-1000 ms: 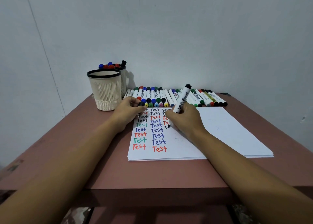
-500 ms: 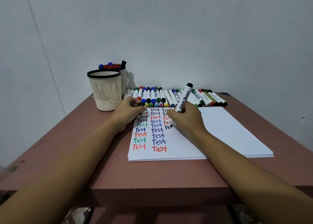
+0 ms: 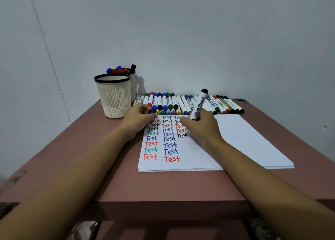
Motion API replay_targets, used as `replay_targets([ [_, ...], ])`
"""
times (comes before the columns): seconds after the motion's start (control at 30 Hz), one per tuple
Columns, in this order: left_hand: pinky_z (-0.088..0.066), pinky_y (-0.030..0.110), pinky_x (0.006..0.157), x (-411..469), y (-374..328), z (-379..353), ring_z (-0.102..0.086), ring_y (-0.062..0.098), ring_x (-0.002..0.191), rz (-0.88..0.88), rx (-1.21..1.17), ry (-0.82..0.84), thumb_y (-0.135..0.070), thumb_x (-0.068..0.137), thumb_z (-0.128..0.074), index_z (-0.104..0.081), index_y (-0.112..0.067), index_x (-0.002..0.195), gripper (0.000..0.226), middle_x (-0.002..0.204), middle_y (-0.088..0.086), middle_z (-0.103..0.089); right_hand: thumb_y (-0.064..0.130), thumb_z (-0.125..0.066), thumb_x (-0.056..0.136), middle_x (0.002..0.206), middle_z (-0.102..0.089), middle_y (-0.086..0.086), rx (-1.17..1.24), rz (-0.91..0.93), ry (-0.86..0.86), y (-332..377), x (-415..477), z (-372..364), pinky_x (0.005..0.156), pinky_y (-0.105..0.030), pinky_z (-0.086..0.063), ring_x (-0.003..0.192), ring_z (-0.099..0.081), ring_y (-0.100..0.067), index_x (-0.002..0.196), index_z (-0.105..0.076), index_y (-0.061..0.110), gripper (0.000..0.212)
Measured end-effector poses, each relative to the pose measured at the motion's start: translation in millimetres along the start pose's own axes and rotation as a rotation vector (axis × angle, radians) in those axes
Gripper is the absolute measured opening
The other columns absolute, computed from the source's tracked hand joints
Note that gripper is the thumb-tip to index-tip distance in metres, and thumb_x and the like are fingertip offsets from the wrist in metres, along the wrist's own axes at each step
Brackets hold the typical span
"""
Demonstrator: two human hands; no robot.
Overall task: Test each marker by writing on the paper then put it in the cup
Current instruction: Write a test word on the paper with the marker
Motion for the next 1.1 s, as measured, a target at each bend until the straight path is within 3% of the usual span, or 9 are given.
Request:
replay_targets([
  [0.13, -0.048, 0.023, 0.062, 0.2, 0.5, 0.1, -0.058, 0.013, 0.070, 0.002, 0.004, 0.001, -0.010, 0.082, -0.069, -0.053, -0.011, 0.102, 0.025, 0.100, 0.013, -0.061, 0.014, -0.064, 0.078, 0.064, -0.053, -0.006, 0.065, -0.033, 0.010, -5.7, 1.4, -2.2, 0.053, -0.026, -0.038, 0.057, -0.045, -0.018, 0.069, -0.051, 0.011, 0.016],
  [0.23, -0.048, 0.023, 0.062, -0.2, 0.8, -0.1, -0.059, 0.013, 0.070, 0.007, -0.002, 0.003, -0.010, 0.082, -0.069, -0.053, -0.012, 0.101, 0.025, 0.099, 0.013, -0.061, 0.015, -0.065, 0.079, 0.061, -0.052, -0.001, 0.059, -0.030, -0.082, -4.8, 1.9, 8.0, 0.057, -0.029, -0.042, 0.058, -0.047, -0.016, 0.064, -0.049, 0.014, 0.022],
  [0.4, -0.048, 0.023, 0.061, -0.7, 0.1, -0.5, -0.059, 0.014, 0.070, 0.004, -0.005, 0.011, -0.010, 0.081, -0.070, -0.053, -0.016, 0.091, 0.021, 0.098, 0.014, -0.061, 0.016, -0.065, 0.081, 0.063, -0.051, 0.005, -0.023, 0.006, -0.104, 0.9, -0.2, 12.8, 0.044, -0.012, -0.036, 0.056, -0.046, -0.006, 0.070, -0.051, 0.012, 0.018],
  [0.57, -0.048, 0.024, 0.061, -0.1, 0.9, -0.1, -0.059, 0.015, 0.071, 0.004, -0.012, 0.012, -0.010, 0.081, -0.070, -0.053, -0.016, 0.091, 0.021, 0.099, 0.014, -0.061, 0.017, -0.064, 0.081, 0.063, -0.049, 0.001, -0.044, 0.004, -0.080, 0.8, 0.5, 9.7, 0.053, -0.025, -0.037, 0.062, -0.046, -0.014, 0.071, -0.050, 0.010, 0.019],
  [0.77, -0.049, 0.026, 0.064, 0.1, 0.2, -0.7, -0.059, 0.015, 0.073, 0.001, -0.001, 0.012, -0.011, 0.081, -0.070, -0.053, -0.016, 0.092, 0.021, 0.099, 0.014, -0.061, 0.015, -0.064, 0.080, 0.062, -0.054, 0.000, 0.021, -0.020, -0.094, -2.6, 0.9, 10.6, 0.056, -0.024, -0.040, 0.062, -0.050, -0.014, 0.064, -0.050, 0.013, 0.021],
  [1.0, -0.049, 0.026, 0.066, -1.5, -3.5, -1.1, -0.059, 0.017, 0.079, -0.022, 0.035, -0.019, -0.014, 0.082, -0.070, -0.053, -0.019, 0.093, 0.021, 0.102, 0.011, -0.061, 0.013, -0.063, 0.082, 0.059, -0.046, 0.005, 0.044, -0.009, -0.102, -0.7, -0.6, 11.2, 0.055, -0.024, -0.038, 0.057, -0.043, -0.011, 0.062, -0.043, 0.017, 0.028],
  [1.1, -0.048, 0.026, 0.068, -5.2, -13.0, 2.6, -0.059, 0.018, 0.087, -0.095, 0.111, -0.064, -0.017, 0.082, -0.069, -0.054, -0.017, 0.101, 0.024, 0.101, 0.006, -0.061, 0.012, -0.062, 0.081, 0.064, -0.049, -0.001, 0.161, -0.065, -0.138, -8.6, 2.9, 15.5, 0.062, -0.032, -0.045, 0.063, -0.047, -0.017, 0.067, -0.046, 0.014, 0.021],
])
Point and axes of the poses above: each hand's wrist, its own x-axis towards the middle knuckle, its own z-axis out of the back of the hand, y = z × x, the point moved 10 cm from there along x, towards the middle knuckle
